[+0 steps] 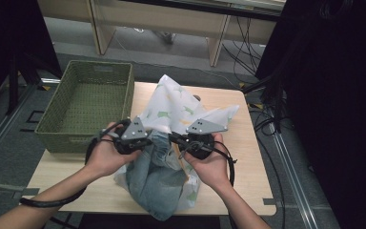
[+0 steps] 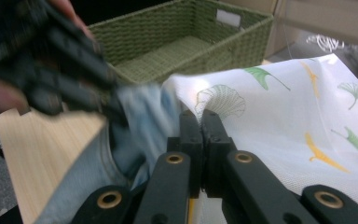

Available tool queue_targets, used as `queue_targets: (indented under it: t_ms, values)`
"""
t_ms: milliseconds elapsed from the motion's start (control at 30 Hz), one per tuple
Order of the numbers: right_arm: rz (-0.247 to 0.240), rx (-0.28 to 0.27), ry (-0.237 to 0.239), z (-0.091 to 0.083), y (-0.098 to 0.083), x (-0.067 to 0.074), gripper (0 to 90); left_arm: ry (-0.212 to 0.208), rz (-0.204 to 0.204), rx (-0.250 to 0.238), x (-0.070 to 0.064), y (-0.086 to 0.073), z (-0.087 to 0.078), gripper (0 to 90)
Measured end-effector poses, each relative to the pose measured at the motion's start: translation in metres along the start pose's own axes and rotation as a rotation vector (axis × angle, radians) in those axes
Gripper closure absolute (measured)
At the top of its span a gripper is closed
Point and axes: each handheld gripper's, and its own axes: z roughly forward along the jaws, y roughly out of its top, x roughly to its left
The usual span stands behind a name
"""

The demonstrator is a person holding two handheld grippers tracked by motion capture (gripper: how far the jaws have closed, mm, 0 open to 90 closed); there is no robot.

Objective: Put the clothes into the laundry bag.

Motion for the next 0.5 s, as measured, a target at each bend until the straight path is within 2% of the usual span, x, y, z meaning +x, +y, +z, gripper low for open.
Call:
queue_targets:
  t_ms: [67, 100, 167, 233, 267, 300, 333, 367, 400, 433, 500]
  values:
    - [0.006, 0.016, -0.004, 0.004, -0.004, -0.005, 90.0, -0.024, 0.007, 0.038, -0.004, -0.006, 0.022, 87.9]
    - [0.013, 0.04, -0.002, 0.008, -0.008, -0.007, 90.0, -0.035, 0.02, 0.056, -0.006, -0.009, 0.033, 87.7]
    - [0.014, 0.055, 0.0, 0.011, -0.011, -0.009, 90.0, -0.06, 0.045, 0.095, -0.009, -0.014, 0.056, 87.3]
    - [0.04, 0.092, 0.003, 0.018, -0.018, -0.012, 90.0, -0.09, 0.039, 0.13, -0.011, -0.019, 0.075, 87.1]
    - [0.033, 0.108, 0.005, 0.021, -0.023, -0.016, 90.0, -0.099, 0.032, 0.141, -0.011, -0.021, 0.082, 87.1]
    - [0.035, 0.129, 0.002, 0.024, -0.027, -0.019, 90.0, -0.111, 0.017, 0.148, -0.012, -0.023, 0.088, 87.1]
    - [0.067, 0.152, -0.005, 0.026, -0.031, -0.02, 90.0, -0.117, 0.006, 0.146, -0.011, -0.025, 0.092, 87.0]
    - [0.079, 0.182, -0.015, 0.027, -0.038, -0.025, 90.0, -0.124, 0.002, 0.145, -0.011, -0.026, 0.093, 86.6]
    - [0.079, 0.182, -0.015, 0.027, -0.038, -0.025, 90.0, -0.125, -0.01, 0.137, -0.01, -0.026, 0.093, 86.6]
    - [0.061, 0.18, -0.011, 0.028, -0.041, -0.029, 90.0, -0.127, -0.011, 0.132, -0.009, -0.026, 0.091, 86.2]
    - [0.065, 0.196, -0.017, 0.028, -0.044, -0.032, 90.0, -0.137, -0.006, 0.117, -0.008, -0.025, 0.086, 83.1]
